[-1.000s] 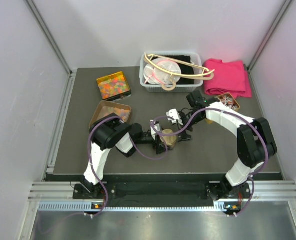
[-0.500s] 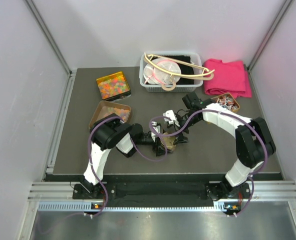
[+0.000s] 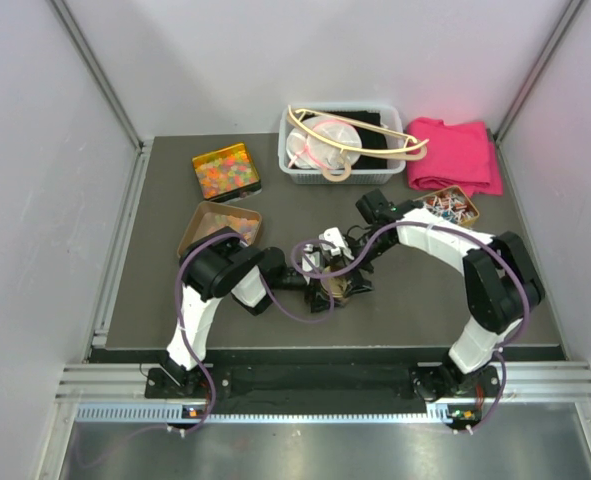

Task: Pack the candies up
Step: Screw the bottle lid onto the packing bottle.

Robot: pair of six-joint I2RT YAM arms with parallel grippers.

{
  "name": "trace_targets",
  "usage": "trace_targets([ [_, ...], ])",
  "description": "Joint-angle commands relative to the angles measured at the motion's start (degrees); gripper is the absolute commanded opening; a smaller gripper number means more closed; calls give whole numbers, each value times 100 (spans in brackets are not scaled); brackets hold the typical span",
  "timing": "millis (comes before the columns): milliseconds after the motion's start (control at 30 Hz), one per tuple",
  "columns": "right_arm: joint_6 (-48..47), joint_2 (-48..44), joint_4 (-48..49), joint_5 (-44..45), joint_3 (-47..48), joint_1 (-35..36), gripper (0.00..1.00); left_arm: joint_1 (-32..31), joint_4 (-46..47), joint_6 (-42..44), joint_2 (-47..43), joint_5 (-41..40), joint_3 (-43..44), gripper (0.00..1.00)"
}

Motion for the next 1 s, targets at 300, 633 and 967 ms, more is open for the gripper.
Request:
trace_targets([
  [300,352,118,34,69,255,153,84,-57,1392,-85,144,163,-130,45],
  [633,1600,-295,1088,561,-315,259,74,-57,1401,29,109,-478,-209,44],
  [967,3409,-480,2020,1782,-632,724,74,-57,1392,257,-5,-1392,-332,42],
])
